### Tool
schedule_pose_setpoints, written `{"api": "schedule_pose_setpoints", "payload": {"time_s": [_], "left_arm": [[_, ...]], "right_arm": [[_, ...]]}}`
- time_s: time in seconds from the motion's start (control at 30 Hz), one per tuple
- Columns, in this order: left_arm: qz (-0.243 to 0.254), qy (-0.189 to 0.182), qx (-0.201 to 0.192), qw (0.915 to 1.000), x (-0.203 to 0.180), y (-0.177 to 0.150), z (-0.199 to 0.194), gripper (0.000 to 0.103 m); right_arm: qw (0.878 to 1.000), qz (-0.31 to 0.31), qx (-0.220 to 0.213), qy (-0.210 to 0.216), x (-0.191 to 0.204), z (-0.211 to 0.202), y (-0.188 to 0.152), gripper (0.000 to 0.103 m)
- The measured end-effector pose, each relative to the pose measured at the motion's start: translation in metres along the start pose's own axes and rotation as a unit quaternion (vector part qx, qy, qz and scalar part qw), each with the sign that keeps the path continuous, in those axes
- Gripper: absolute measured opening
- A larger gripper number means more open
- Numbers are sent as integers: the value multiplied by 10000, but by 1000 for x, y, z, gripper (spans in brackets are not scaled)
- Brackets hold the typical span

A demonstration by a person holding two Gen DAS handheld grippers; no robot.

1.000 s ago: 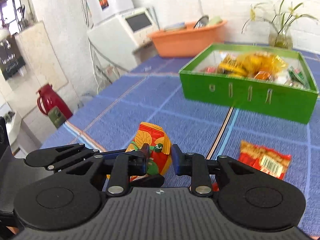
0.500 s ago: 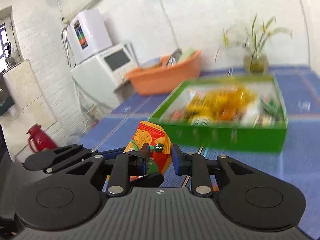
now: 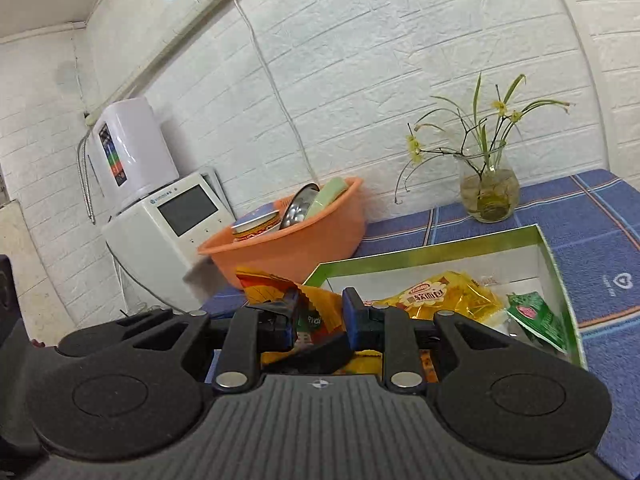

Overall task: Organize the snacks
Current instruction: 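Carry the orange apple-chip bag into the green box and open the right gripper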

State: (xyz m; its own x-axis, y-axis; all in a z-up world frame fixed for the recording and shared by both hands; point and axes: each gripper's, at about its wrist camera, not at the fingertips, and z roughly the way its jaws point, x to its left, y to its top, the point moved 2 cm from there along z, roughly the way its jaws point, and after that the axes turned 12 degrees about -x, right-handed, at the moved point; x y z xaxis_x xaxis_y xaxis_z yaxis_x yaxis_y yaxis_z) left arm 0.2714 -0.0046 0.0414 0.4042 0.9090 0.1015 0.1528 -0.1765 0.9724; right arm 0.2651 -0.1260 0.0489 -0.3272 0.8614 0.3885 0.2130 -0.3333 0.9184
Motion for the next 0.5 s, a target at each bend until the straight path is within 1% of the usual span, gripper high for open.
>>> {"api": "schedule_pose_setpoints", "payload": {"time_s": [0.07, 0.13, 0.2, 0.23, 0.27, 0.3, 0.33, 0.4, 0.43, 0.5], "left_arm": [[-188, 94, 115, 9997, 9, -8, 16, 49], [-499, 67, 226, 9985, 19, -15, 25, 49], [-595, 87, 384, 9974, 24, -19, 33, 49], [-577, 172, 387, 9974, 25, -21, 33, 51], [-556, 280, 387, 9973, 27, -22, 33, 54], [-544, 381, 387, 9970, 28, -21, 32, 57], [-529, 476, 357, 9968, 30, -20, 30, 65], [-393, 650, 164, 9970, 31, -16, 23, 70], [-309, 724, 77, 9969, 30, -13, 19, 74], [-168, 909, -133, 9956, 29, -7, 9, 82]], "right_arm": [[10000, 61, -58, -44, -4, 7, -2, 41], [9999, 38, -124, -43, -5, 9, -4, 34], [9999, -27, -167, 4, -6, 8, -3, 34], [9998, -32, -198, 1, -7, 8, -3, 38], [9997, -2, -242, -14, -8, 7, -2, 43], [9995, 69, -307, -2, -9, 4, -2, 54], [9990, 200, -398, 72, -12, 1, 0, 59], [9960, 583, -612, 291, -20, -9, 4, 103], [9931, 803, -754, 403, -23, -15, 9, 103], [9907, 972, -834, 465, -24, -26, 19, 103]]}}
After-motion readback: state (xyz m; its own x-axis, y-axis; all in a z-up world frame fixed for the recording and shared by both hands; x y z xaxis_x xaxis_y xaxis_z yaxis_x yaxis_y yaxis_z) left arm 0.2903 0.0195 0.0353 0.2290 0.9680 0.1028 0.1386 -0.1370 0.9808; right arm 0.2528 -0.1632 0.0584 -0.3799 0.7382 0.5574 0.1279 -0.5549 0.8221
